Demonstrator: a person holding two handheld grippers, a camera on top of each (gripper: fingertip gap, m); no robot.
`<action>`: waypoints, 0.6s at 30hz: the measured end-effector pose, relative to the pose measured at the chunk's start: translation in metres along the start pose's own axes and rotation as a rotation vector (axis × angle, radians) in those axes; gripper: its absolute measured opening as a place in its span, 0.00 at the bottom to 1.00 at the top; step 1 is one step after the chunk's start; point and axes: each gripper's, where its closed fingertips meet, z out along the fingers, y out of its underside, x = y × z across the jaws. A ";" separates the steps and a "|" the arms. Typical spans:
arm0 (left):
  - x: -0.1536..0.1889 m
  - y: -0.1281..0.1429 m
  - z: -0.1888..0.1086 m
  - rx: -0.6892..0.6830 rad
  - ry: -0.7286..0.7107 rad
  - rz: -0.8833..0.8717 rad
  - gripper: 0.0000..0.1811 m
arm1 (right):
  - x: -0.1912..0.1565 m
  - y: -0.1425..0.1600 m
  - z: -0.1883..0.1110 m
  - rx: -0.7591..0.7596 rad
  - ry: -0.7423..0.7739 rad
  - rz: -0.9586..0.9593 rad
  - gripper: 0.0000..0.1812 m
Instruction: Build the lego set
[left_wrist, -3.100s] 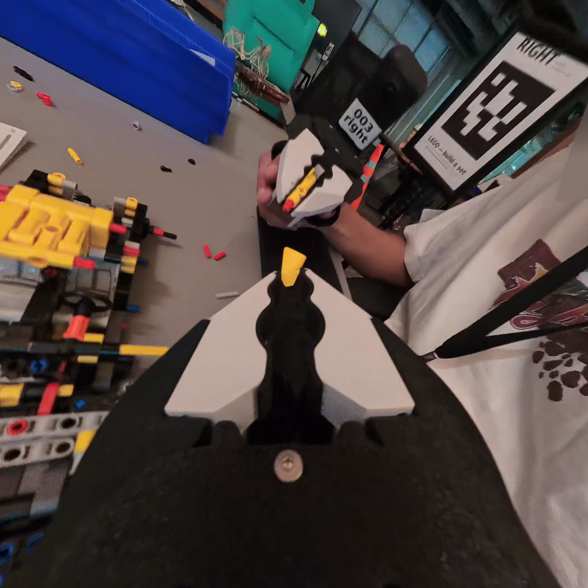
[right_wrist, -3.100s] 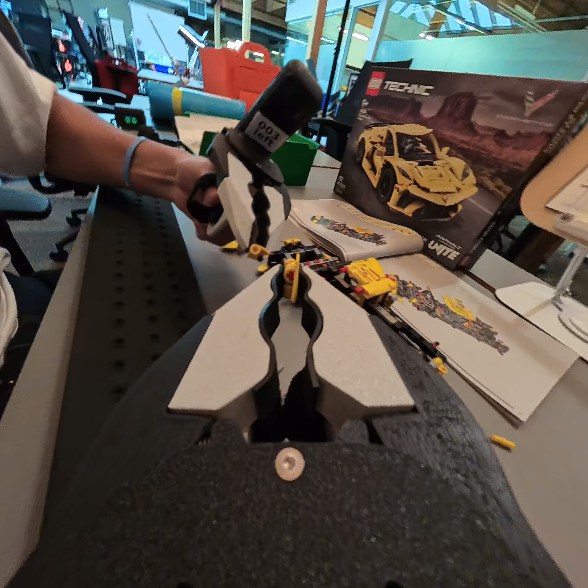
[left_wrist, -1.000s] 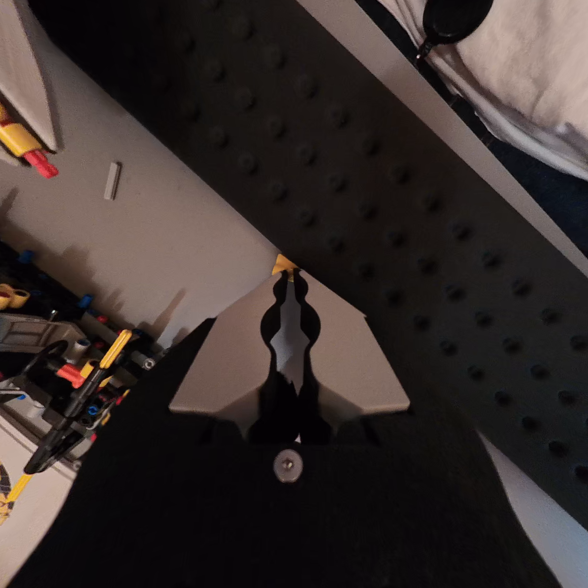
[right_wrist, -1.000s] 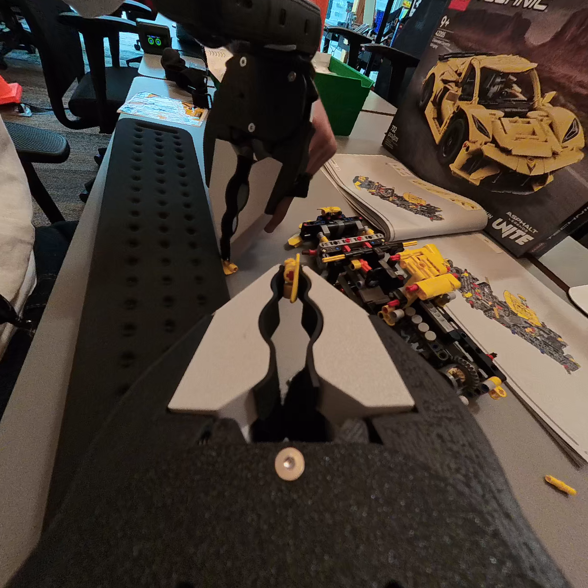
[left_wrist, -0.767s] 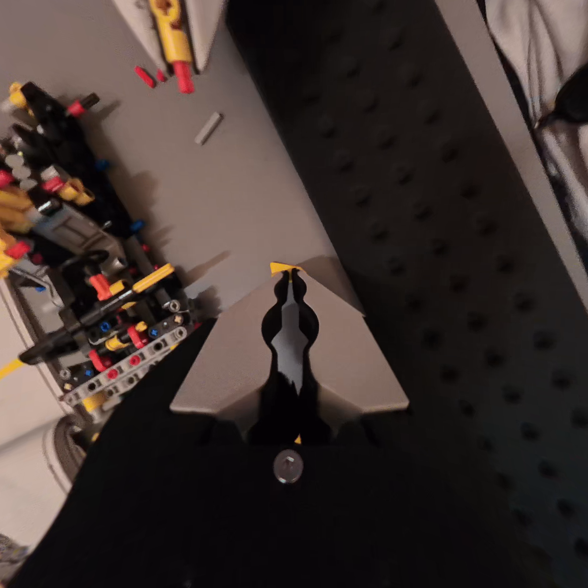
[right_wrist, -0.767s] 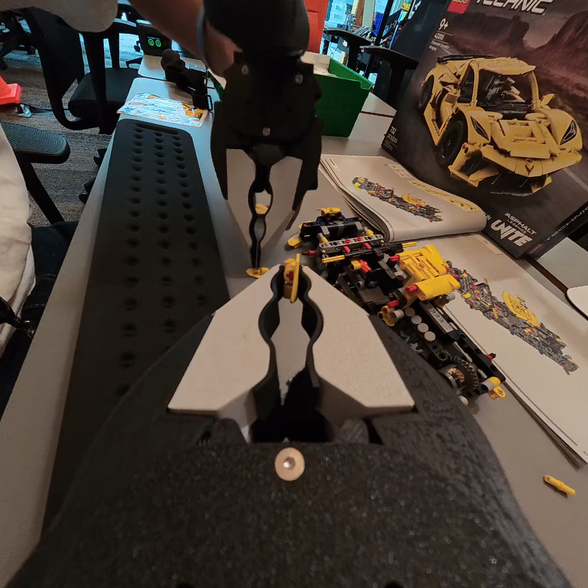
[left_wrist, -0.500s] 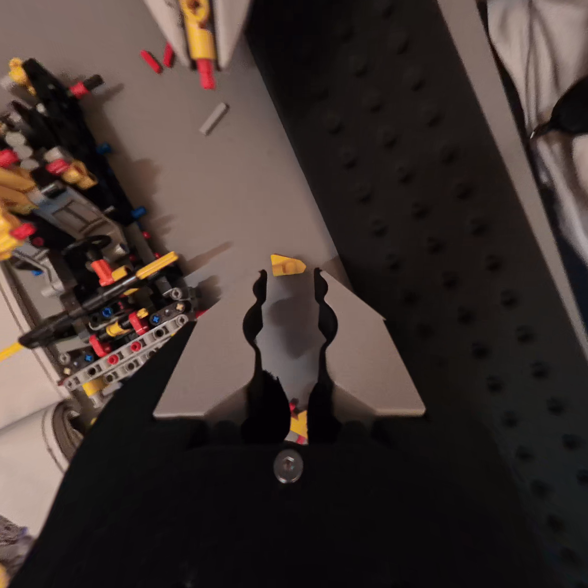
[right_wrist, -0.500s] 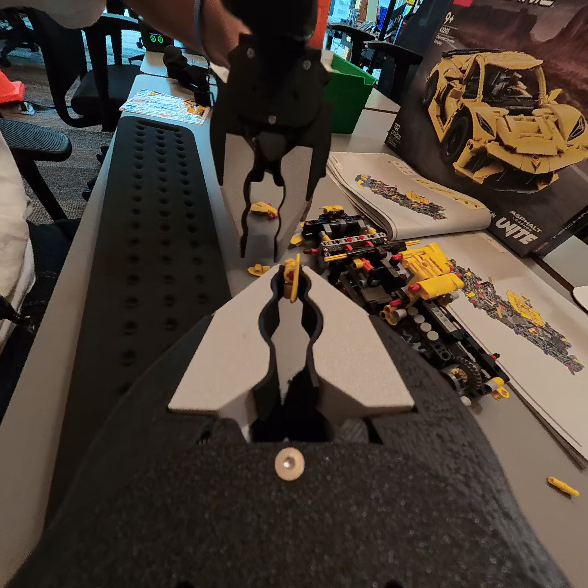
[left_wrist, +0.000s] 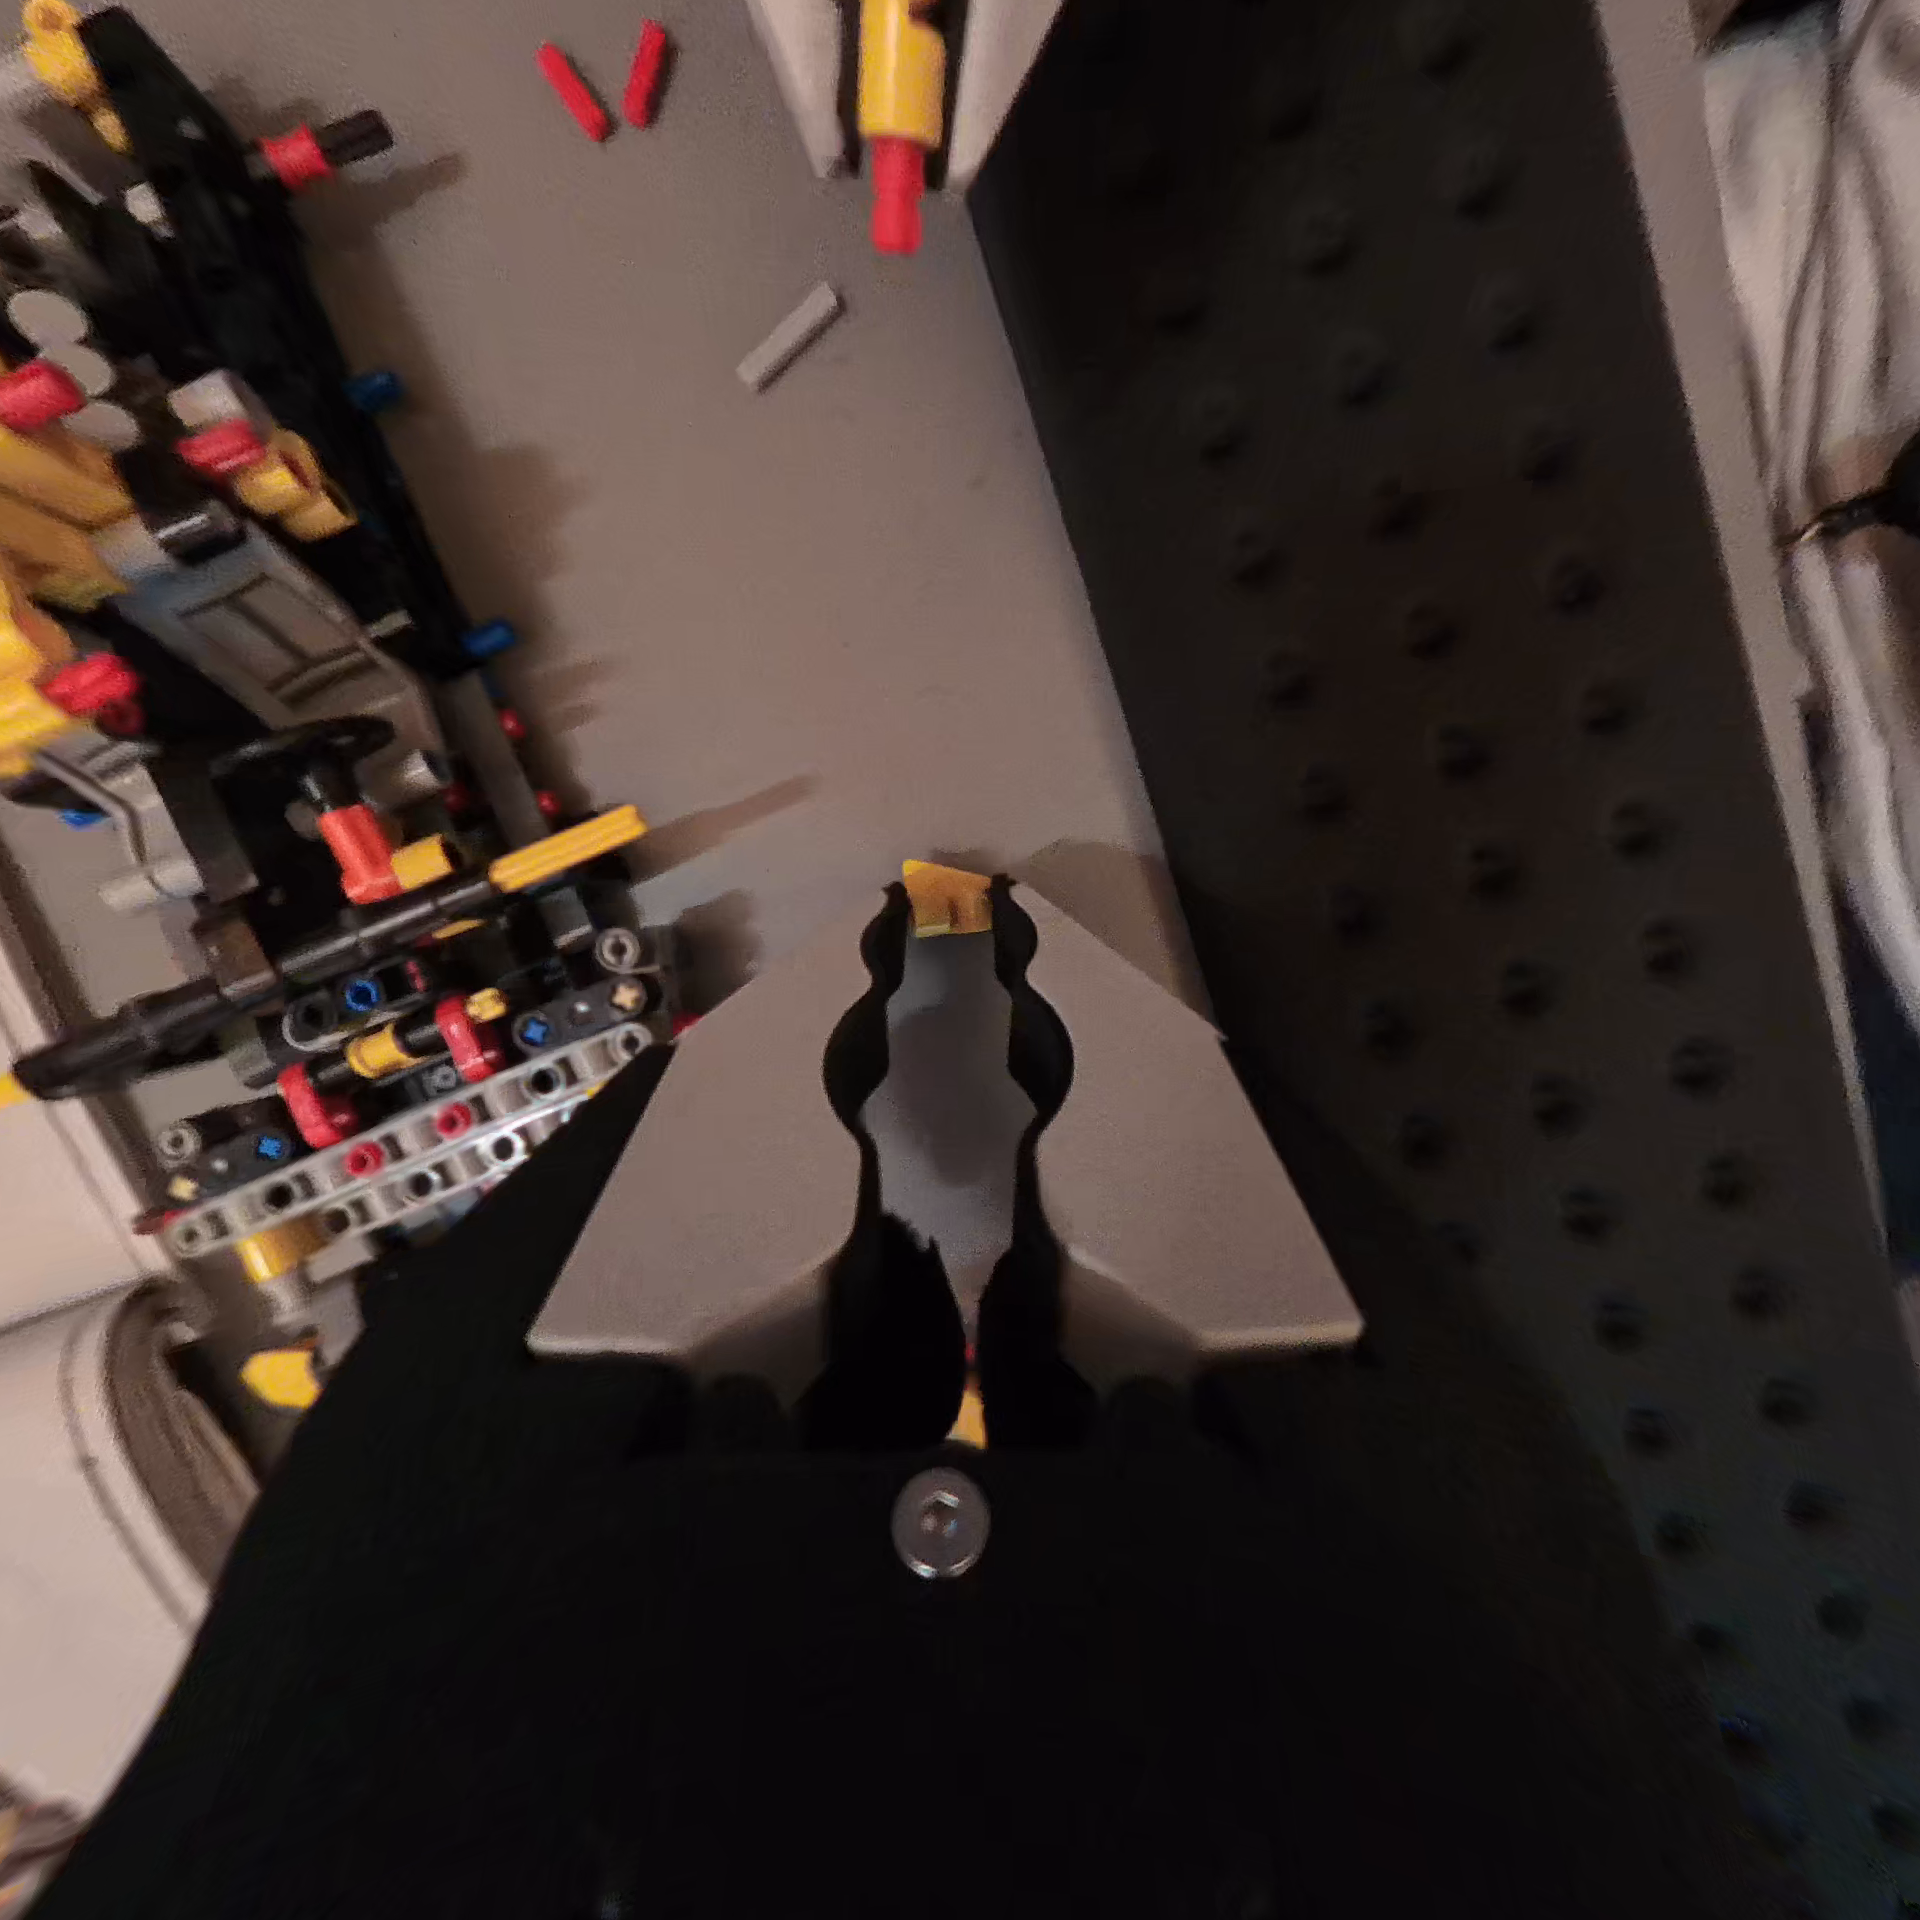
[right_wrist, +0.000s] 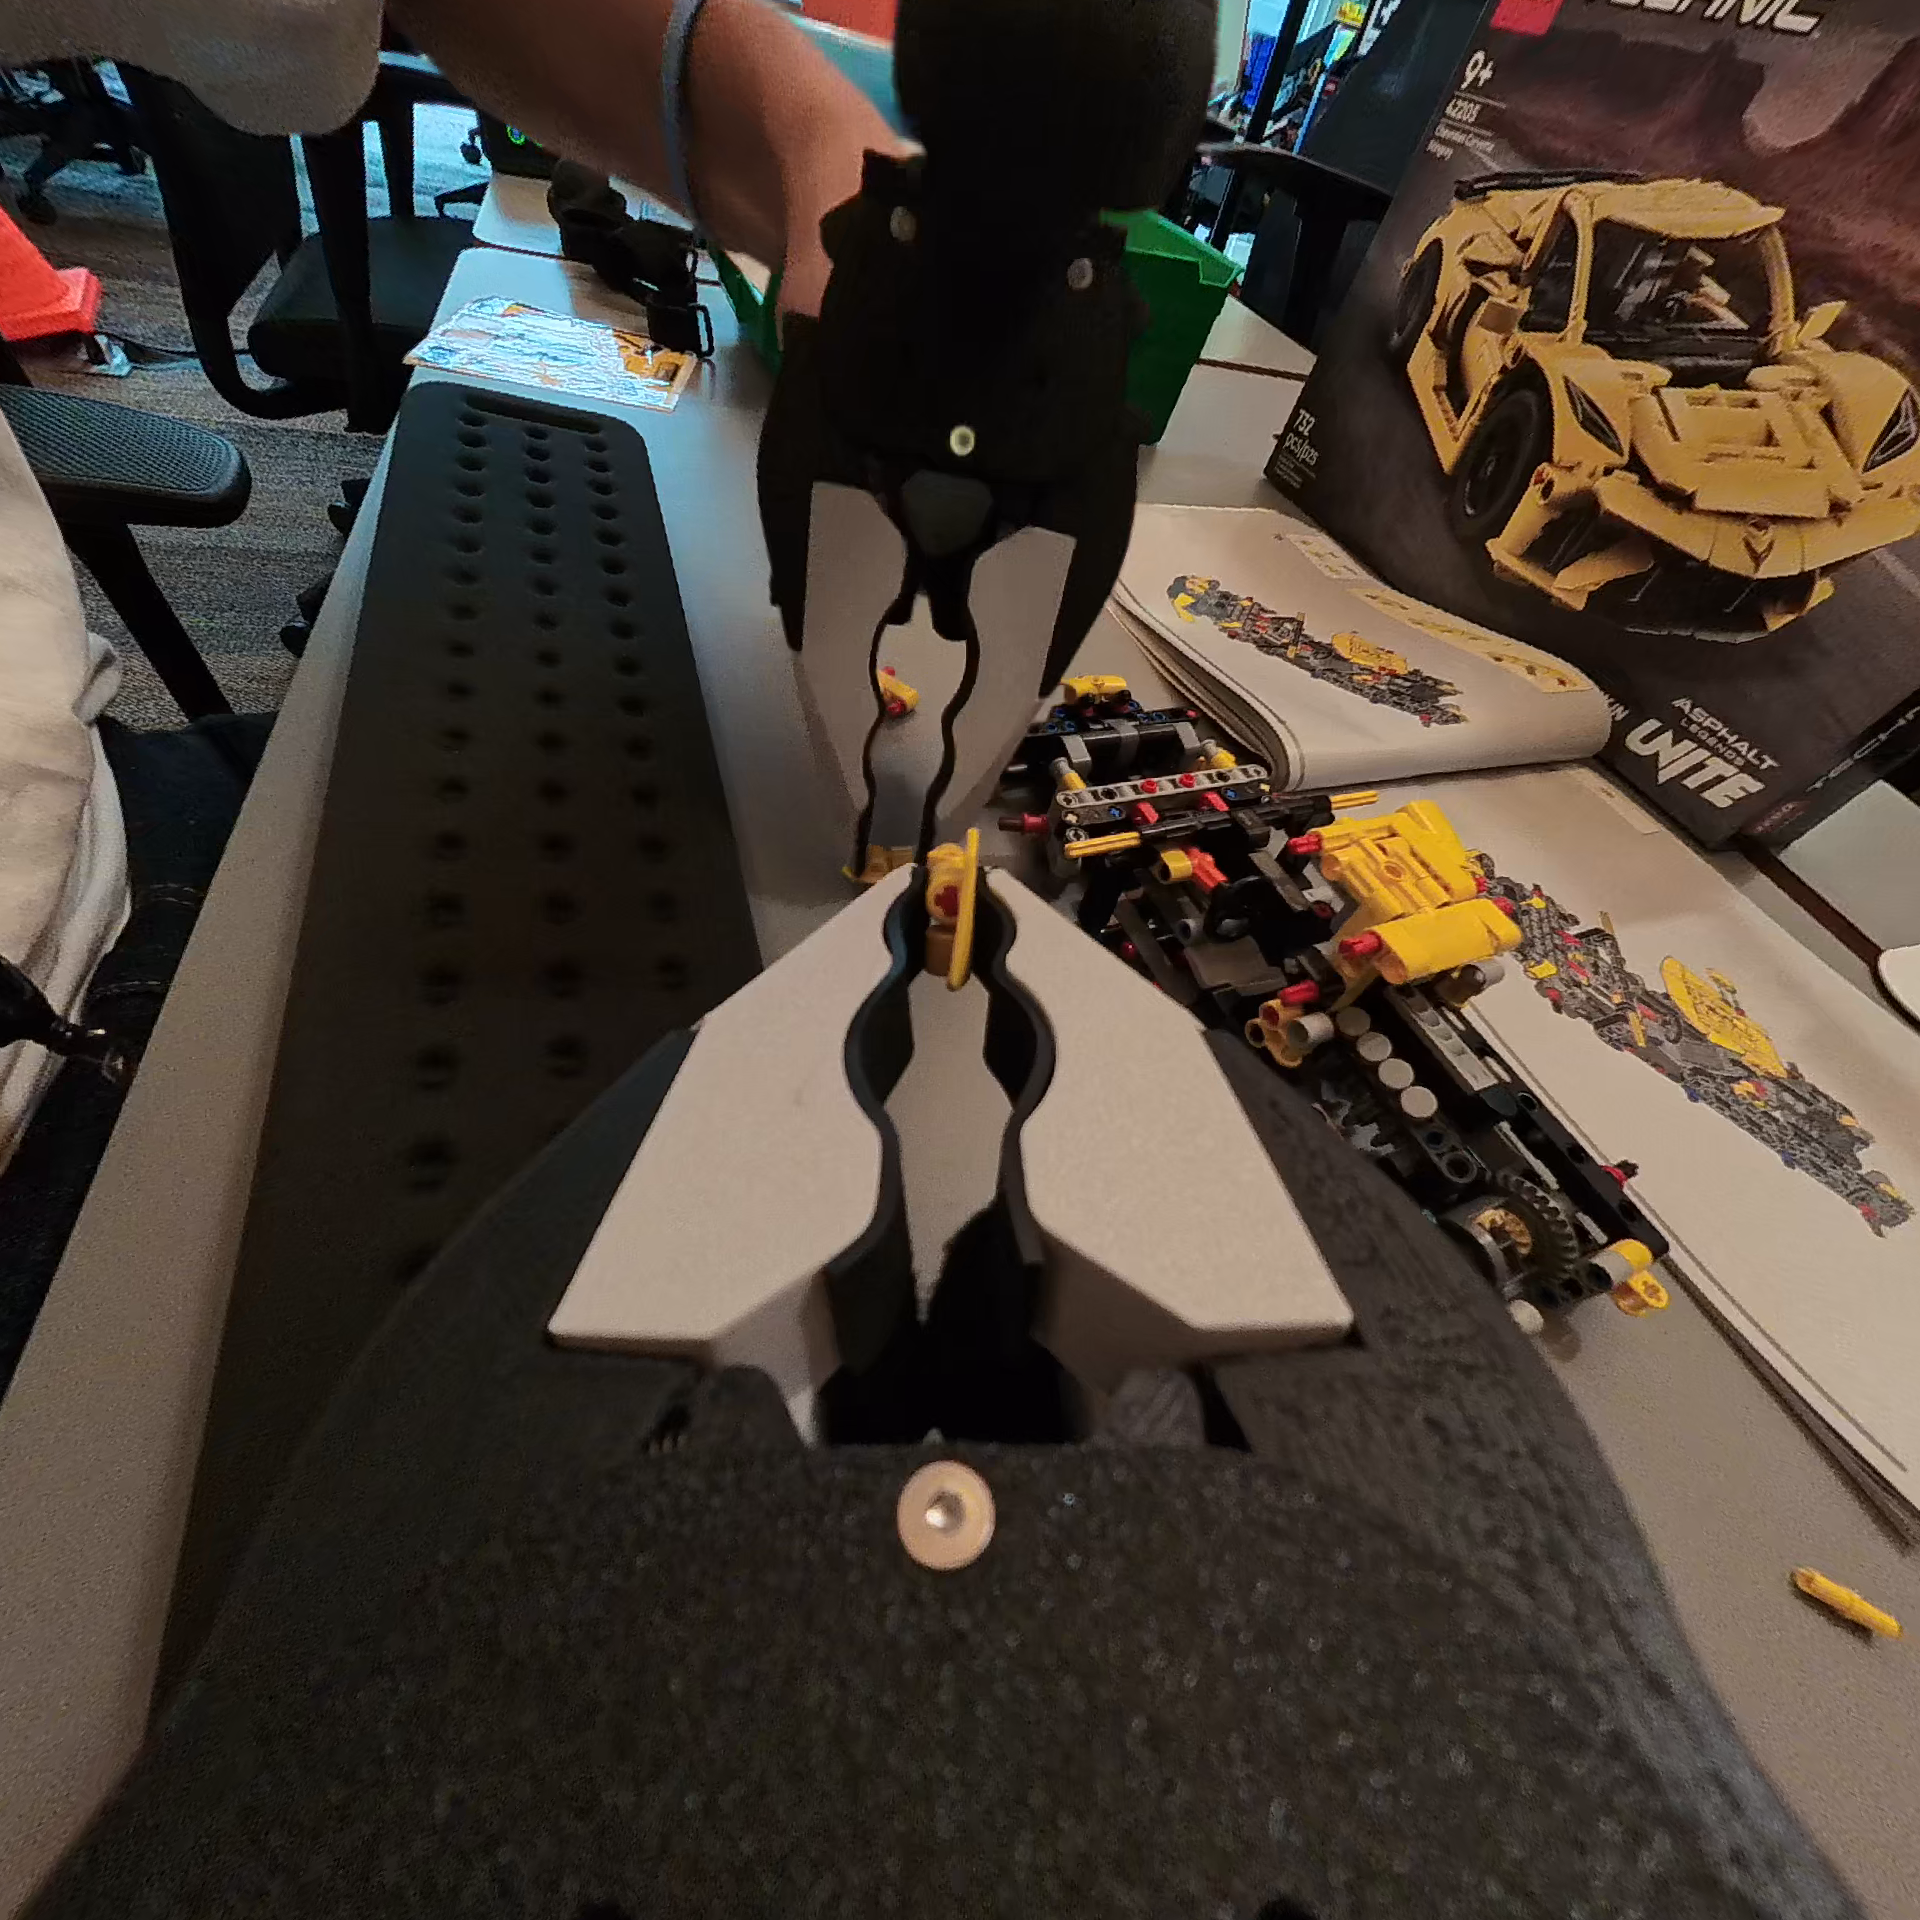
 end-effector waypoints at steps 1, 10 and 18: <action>0.002 -0.003 -0.002 0.049 -0.002 -0.033 0.09 | 0.000 0.000 0.000 0.002 0.000 -0.004 0.03; -0.017 -0.076 -0.099 1.034 -0.132 -0.615 0.09 | 0.006 -0.008 0.000 0.031 0.095 -0.078 0.03; -0.039 -0.052 -0.164 1.788 0.096 -1.128 0.09 | 0.040 -0.095 0.028 0.310 0.481 -0.118 0.03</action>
